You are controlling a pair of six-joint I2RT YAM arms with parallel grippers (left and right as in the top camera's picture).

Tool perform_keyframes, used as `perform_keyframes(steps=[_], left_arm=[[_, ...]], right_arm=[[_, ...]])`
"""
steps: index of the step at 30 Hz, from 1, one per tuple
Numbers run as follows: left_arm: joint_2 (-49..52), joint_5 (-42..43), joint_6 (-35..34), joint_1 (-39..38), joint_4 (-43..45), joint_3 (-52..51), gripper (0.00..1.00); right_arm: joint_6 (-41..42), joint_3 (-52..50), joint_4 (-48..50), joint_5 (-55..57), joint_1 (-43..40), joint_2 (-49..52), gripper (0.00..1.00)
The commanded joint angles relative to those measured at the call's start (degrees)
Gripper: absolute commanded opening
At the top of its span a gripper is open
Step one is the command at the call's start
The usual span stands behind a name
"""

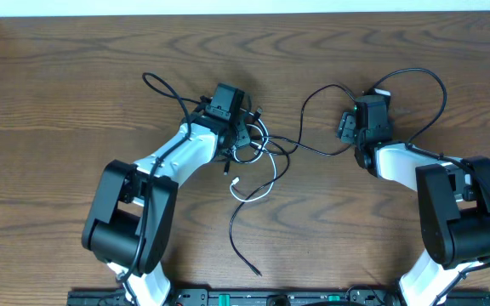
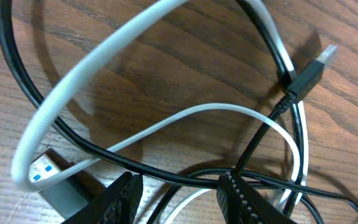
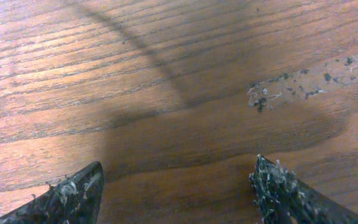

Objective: Untangle cables

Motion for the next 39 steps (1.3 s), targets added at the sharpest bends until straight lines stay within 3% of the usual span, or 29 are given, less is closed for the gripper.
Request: perform_keyframes(steps=[1,24,31,39], left_arm=[[0.63,-0.76,-1.11,-0.13,0.28,-0.39,0.45],[1.95,-0.72,-3.04,-0.13,1.36,-0.42,0.45],[1.95,-0.68,-3.08,-0.13,3.32,-0.42,0.56],[1.95,-0.7,-8.04,-0.13,3.04,-0.42,0.48]], right_arm=[[2.95,-5.16,-5.64,-6.21,-0.17,6.75,0.75],[2.95,-5.16,-5.81,-6.21,-0.17,6.75,0.75],[2.95,-5.16,-5.81,-6.21,-0.17,6.75,0.75],[2.95,-5.16,-5.81,-6.21,-0.17,6.75,0.75]])
